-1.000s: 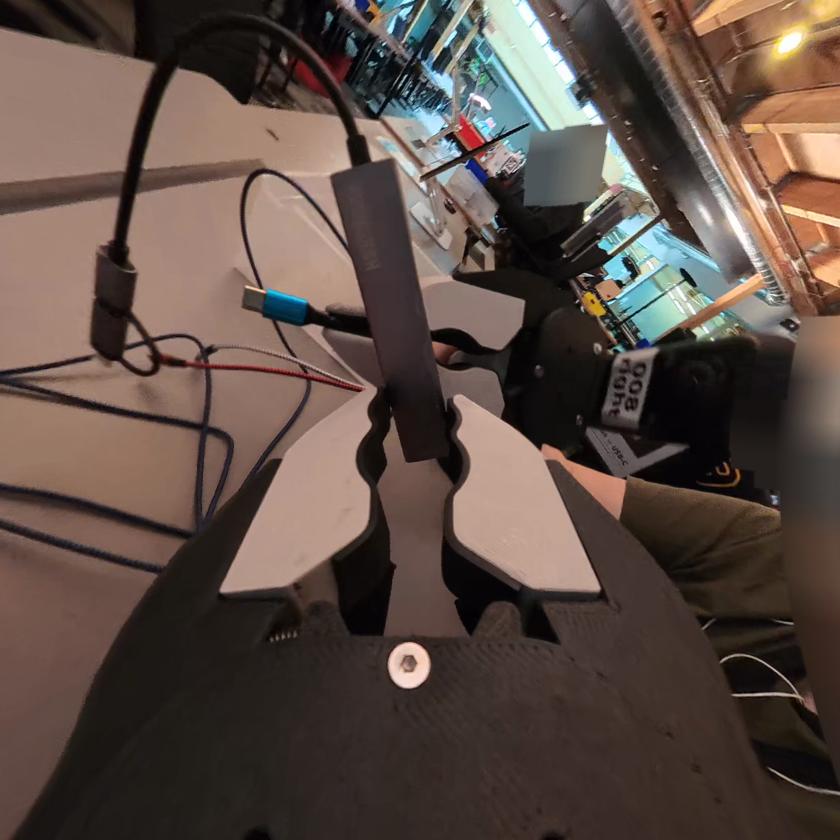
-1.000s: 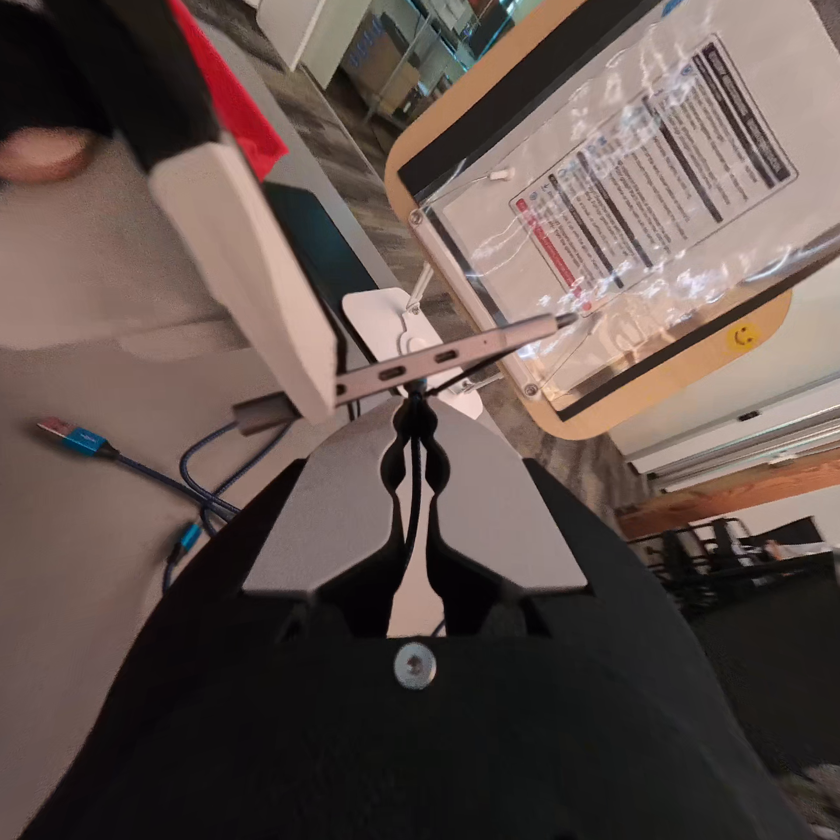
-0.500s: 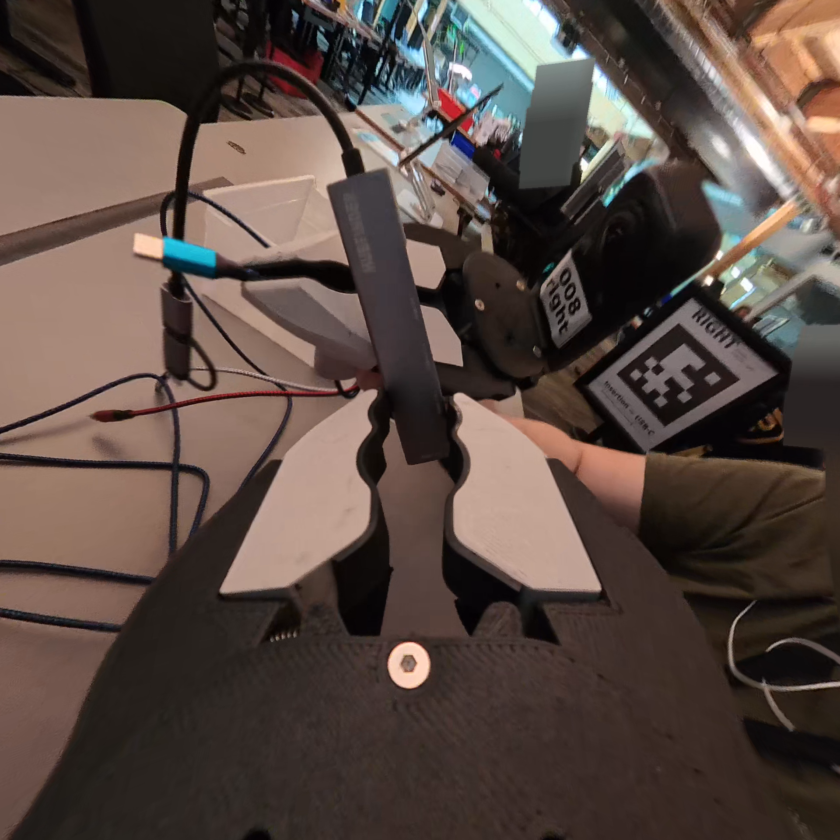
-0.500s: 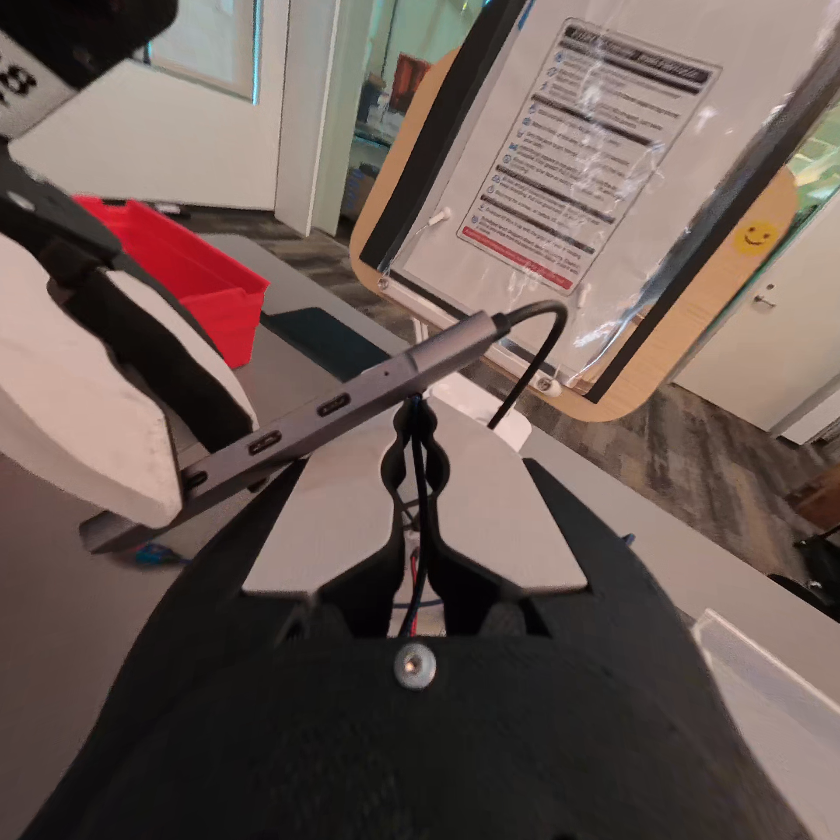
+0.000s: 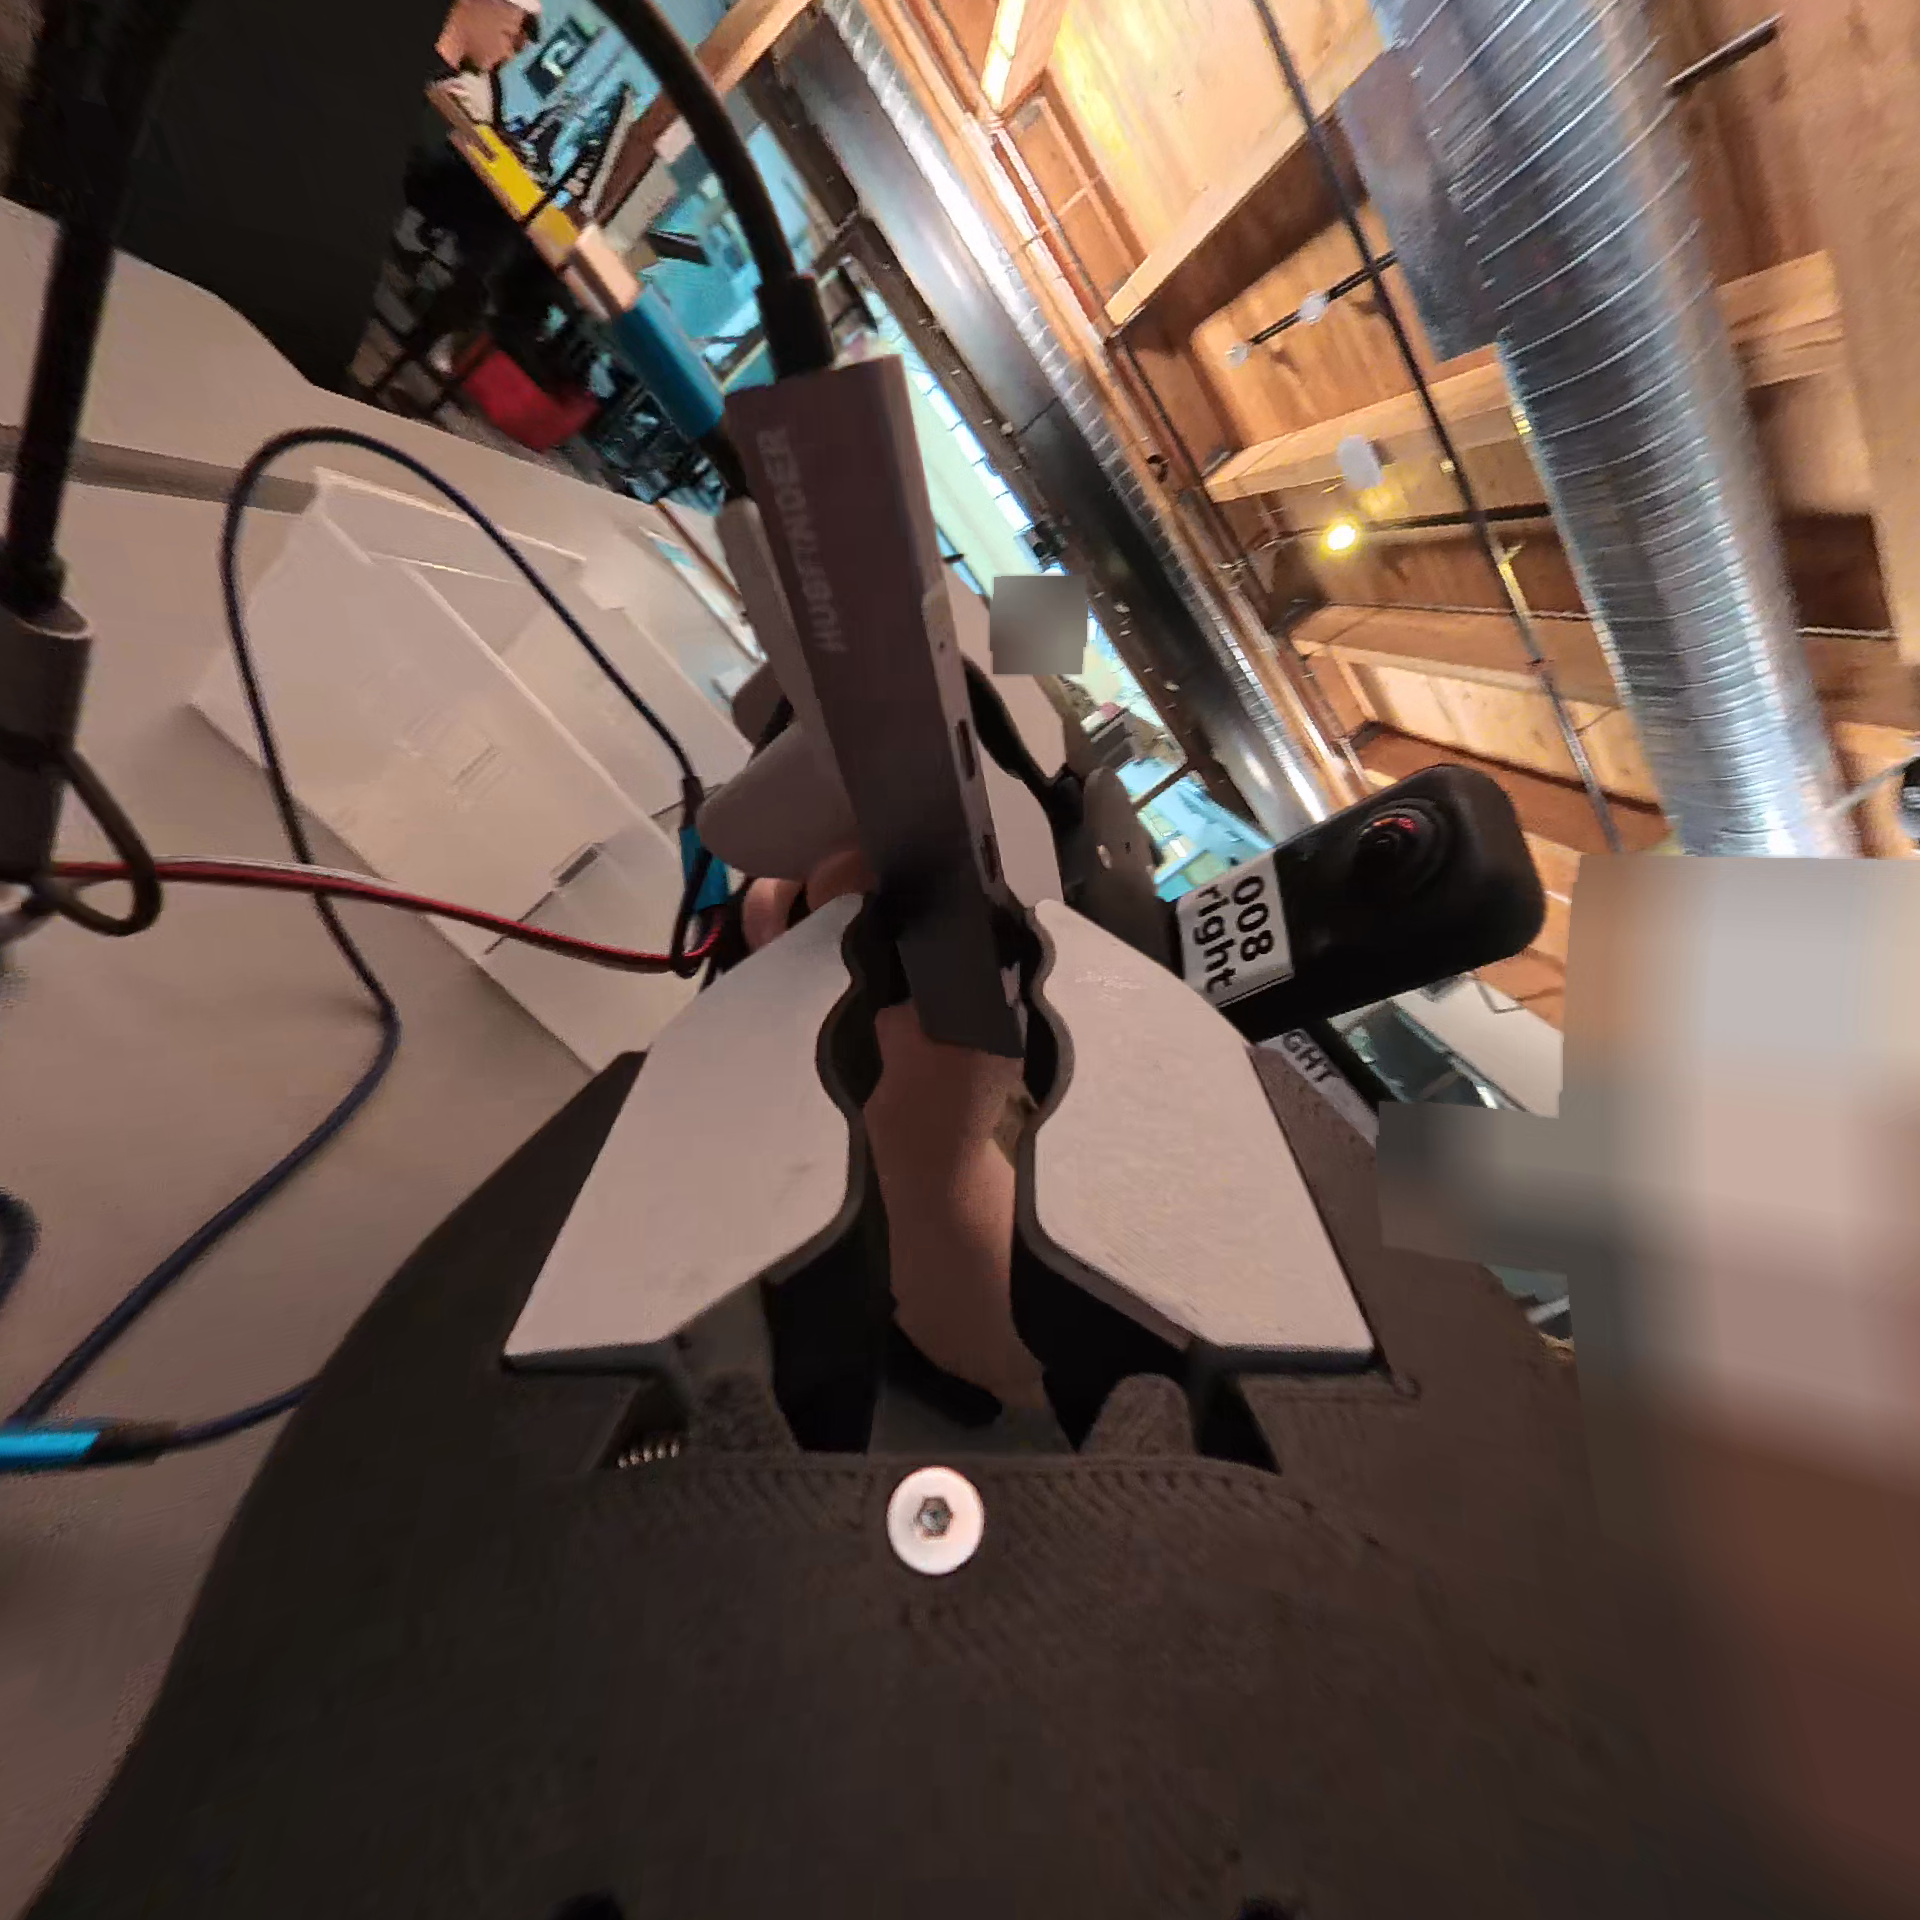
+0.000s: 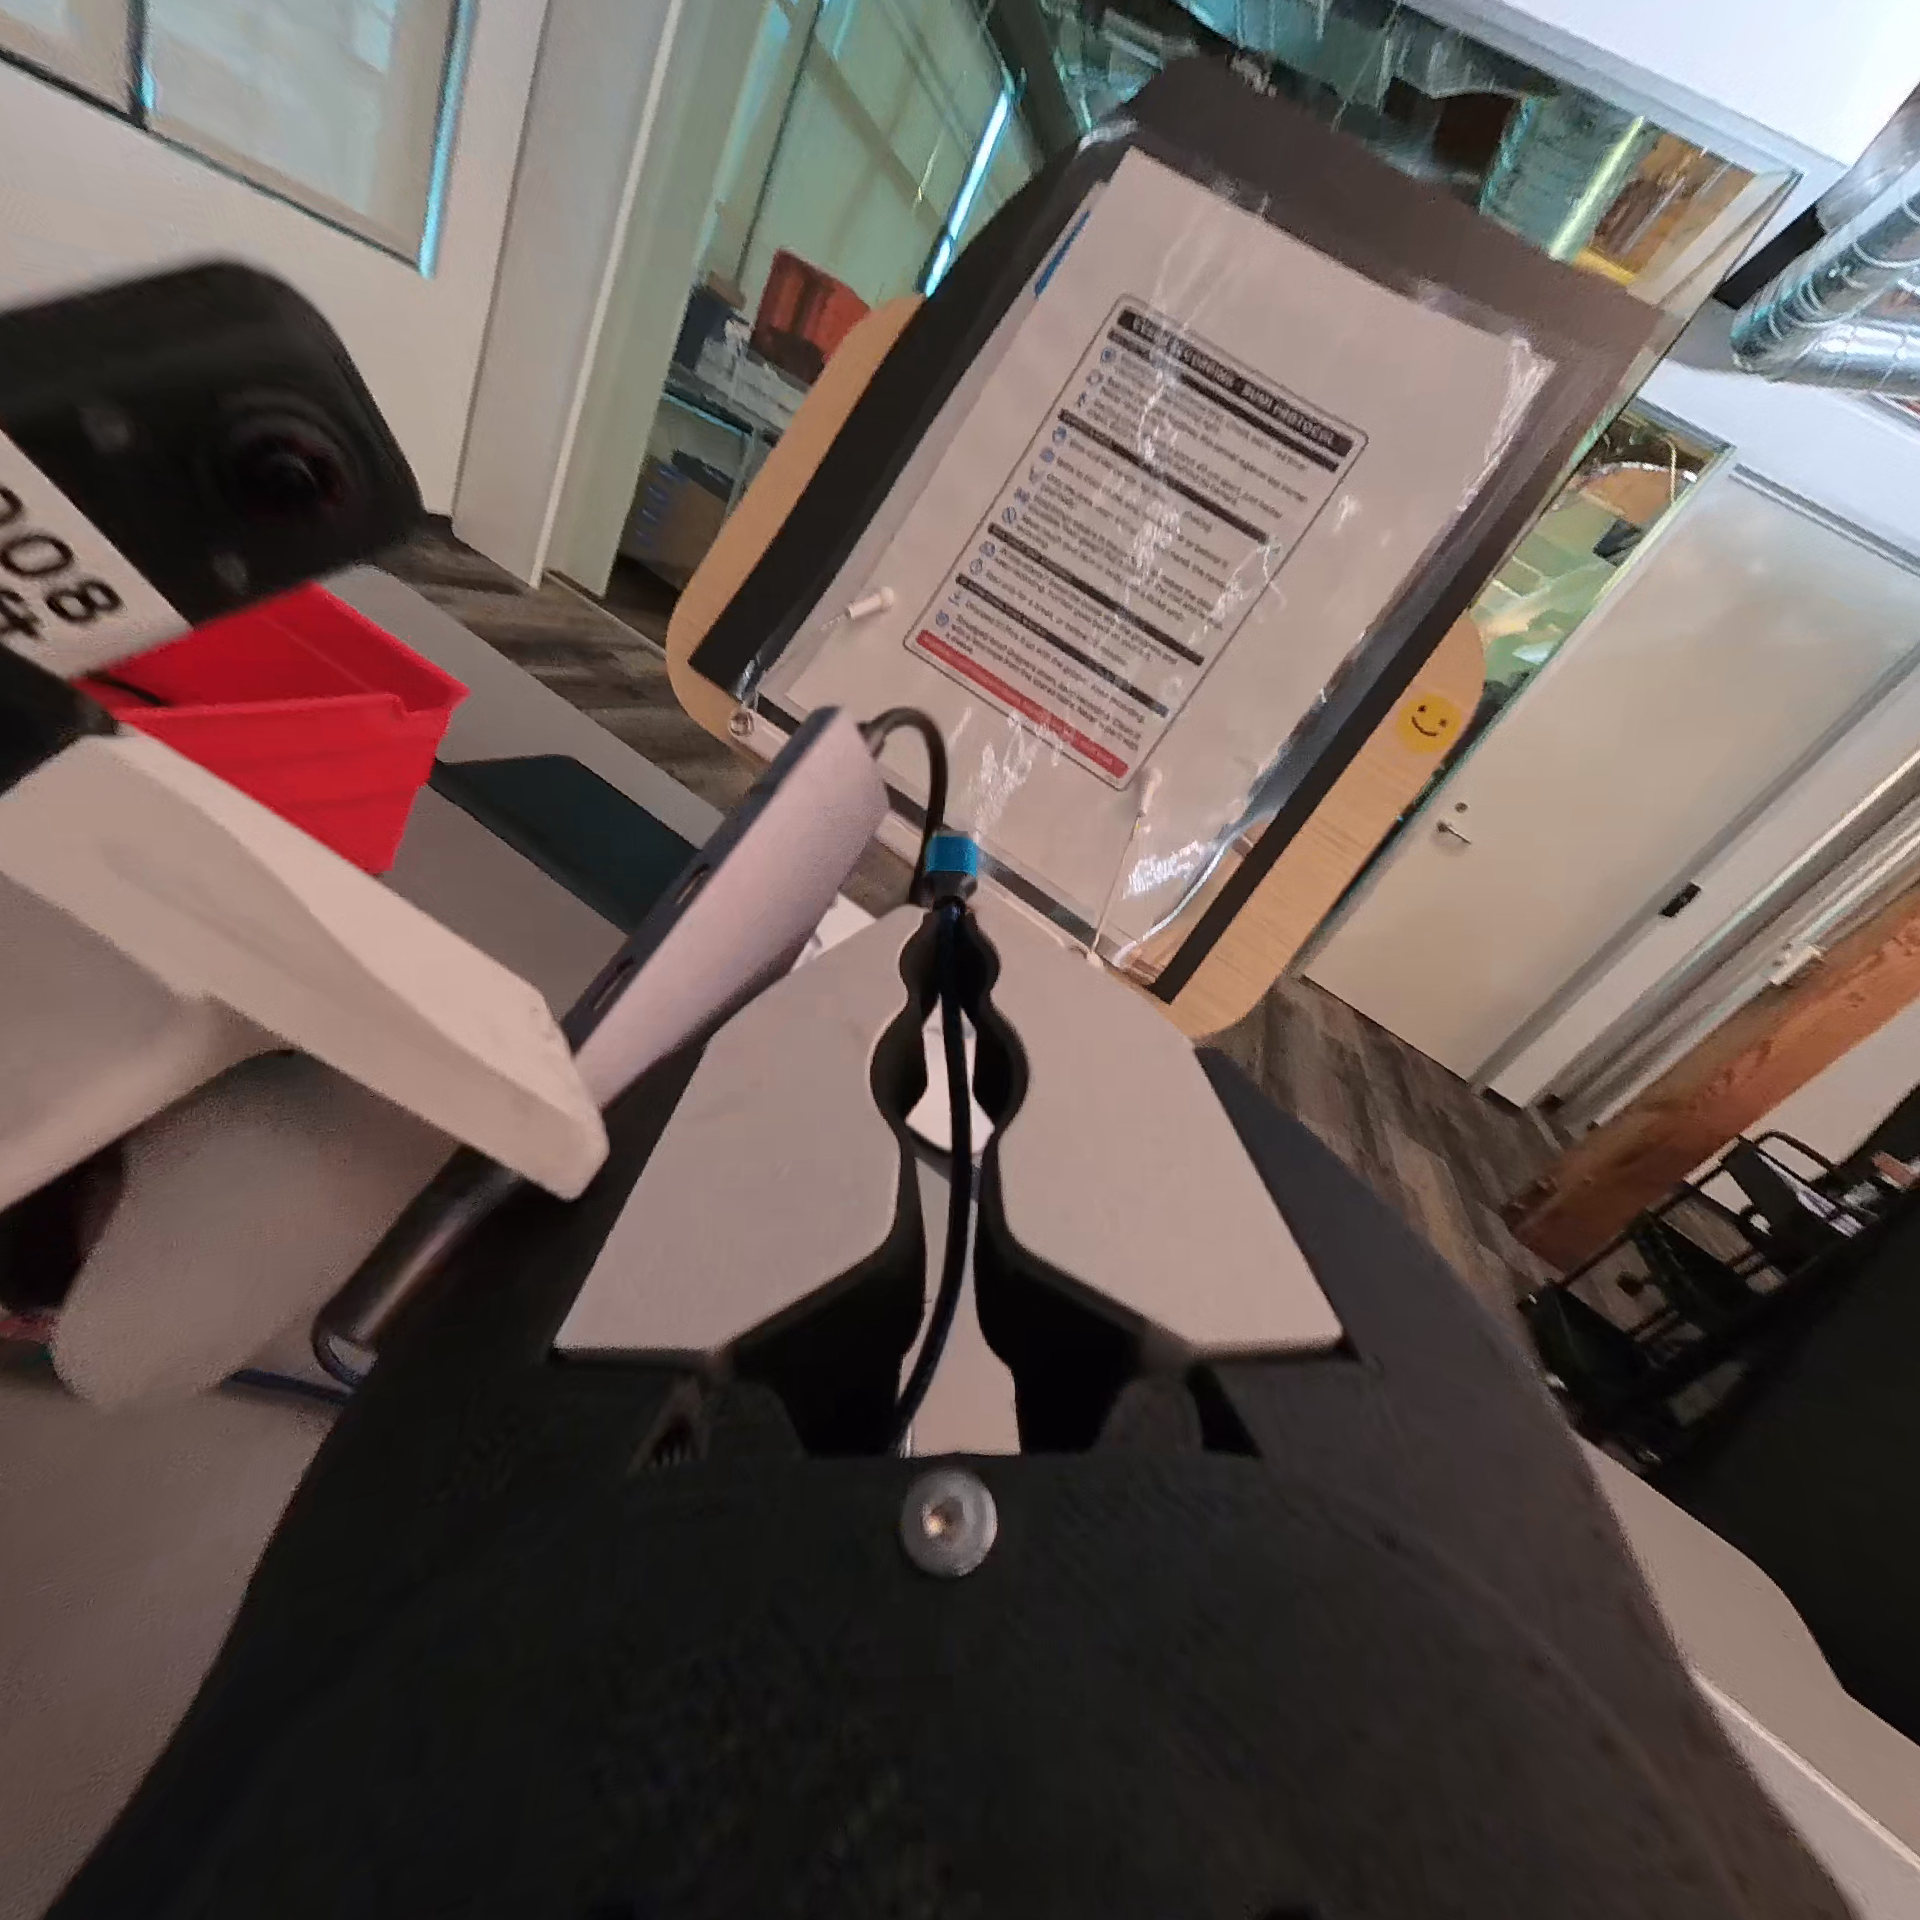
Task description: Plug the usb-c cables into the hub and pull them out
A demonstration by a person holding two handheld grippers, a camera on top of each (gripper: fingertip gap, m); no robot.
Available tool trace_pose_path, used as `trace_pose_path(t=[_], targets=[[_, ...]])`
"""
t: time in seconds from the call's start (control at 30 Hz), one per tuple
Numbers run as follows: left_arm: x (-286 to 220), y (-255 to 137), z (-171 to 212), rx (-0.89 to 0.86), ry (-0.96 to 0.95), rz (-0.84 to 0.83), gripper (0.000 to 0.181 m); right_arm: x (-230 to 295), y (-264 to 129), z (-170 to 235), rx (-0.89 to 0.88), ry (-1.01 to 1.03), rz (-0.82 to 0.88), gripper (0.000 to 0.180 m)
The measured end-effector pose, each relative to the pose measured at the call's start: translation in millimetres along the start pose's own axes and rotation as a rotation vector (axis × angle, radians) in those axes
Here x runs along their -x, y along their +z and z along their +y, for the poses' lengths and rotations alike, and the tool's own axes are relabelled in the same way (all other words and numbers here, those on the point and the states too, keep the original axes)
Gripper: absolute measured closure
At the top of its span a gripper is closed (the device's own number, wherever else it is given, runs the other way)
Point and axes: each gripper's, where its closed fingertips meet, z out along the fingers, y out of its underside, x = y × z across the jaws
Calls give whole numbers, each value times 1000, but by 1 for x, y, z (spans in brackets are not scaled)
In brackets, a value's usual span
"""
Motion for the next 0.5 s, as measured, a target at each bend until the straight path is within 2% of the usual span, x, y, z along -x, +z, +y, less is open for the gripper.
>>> trace_pose_path(t=[0.13,0.23,0.43,0.5], targets=[[-9,4,2,-10,-33,87,161,-2,-6,-12,-98,13,0,177],[-11,5,2,-15,-10,96,161,-4,-8,-14,-106,3,8,177],[-12,3,3,51,109,26,163,-7,-8,-15,-109,-4,11,176],[-2,-1,2,92,193,-84,167,-12,-8,-14,-105,18,15,176]])
